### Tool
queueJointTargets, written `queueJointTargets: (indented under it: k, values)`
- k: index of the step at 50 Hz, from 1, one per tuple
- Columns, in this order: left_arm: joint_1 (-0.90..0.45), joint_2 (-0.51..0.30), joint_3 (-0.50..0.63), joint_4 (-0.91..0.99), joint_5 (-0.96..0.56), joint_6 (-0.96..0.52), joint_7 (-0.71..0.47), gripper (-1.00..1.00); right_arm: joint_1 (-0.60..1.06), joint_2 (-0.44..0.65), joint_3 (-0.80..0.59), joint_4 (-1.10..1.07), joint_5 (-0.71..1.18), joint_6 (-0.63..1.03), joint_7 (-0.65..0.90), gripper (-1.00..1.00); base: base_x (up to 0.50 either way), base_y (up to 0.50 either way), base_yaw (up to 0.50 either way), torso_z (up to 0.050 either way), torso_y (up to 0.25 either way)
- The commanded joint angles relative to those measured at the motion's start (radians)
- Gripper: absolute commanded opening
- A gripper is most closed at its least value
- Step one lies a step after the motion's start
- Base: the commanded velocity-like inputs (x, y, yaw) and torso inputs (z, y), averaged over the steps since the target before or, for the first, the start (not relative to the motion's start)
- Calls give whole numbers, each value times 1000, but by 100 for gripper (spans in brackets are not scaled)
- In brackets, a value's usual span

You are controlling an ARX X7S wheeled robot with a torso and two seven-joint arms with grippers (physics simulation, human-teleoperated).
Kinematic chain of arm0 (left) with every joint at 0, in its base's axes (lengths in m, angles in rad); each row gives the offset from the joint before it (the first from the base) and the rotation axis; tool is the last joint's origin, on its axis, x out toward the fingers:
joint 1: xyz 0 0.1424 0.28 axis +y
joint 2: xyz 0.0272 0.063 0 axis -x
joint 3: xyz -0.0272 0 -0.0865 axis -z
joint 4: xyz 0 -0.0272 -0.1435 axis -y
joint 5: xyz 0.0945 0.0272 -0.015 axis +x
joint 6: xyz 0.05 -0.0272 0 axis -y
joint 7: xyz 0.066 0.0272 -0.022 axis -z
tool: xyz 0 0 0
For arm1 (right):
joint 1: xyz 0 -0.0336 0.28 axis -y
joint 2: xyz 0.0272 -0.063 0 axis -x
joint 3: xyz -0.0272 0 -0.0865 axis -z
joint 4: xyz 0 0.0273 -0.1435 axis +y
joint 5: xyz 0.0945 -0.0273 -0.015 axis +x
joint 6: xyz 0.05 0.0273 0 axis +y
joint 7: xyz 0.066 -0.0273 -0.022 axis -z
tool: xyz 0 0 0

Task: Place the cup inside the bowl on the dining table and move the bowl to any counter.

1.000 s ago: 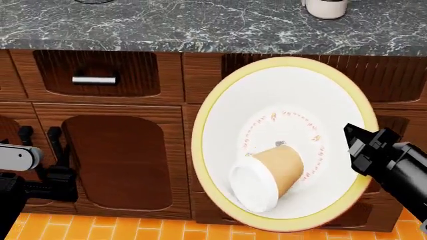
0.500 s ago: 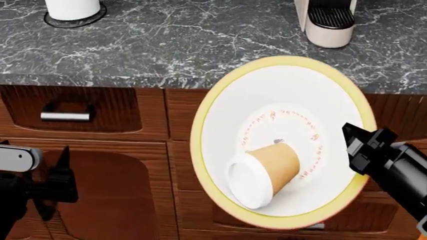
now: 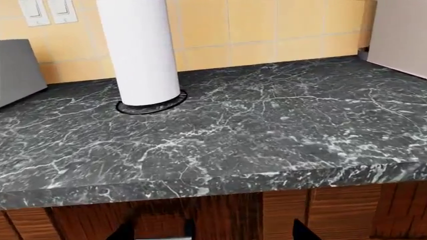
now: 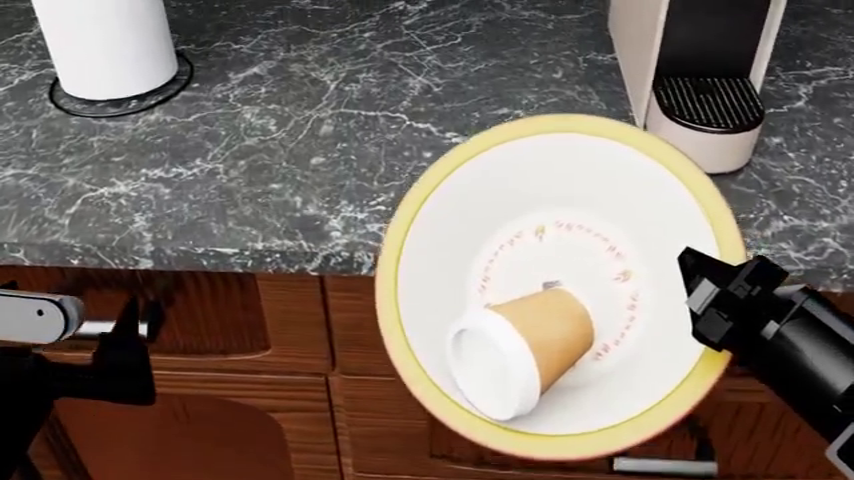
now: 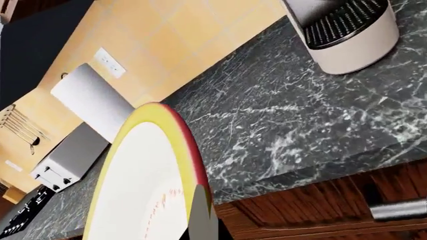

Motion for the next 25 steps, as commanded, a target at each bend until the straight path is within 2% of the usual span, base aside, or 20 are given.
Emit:
queueJointTargets:
  k: [1, 25]
  values:
    - [-5, 3, 4, -4, 2, 1, -1, 100, 5, -5, 9, -4, 16, -4, -16, -100, 497, 167, 0, 0, 0]
    - [-10, 7, 11, -9, 4, 2, -3, 100, 13, -11, 0, 13, 13, -2, -17, -100, 469, 282, 0, 0, 2]
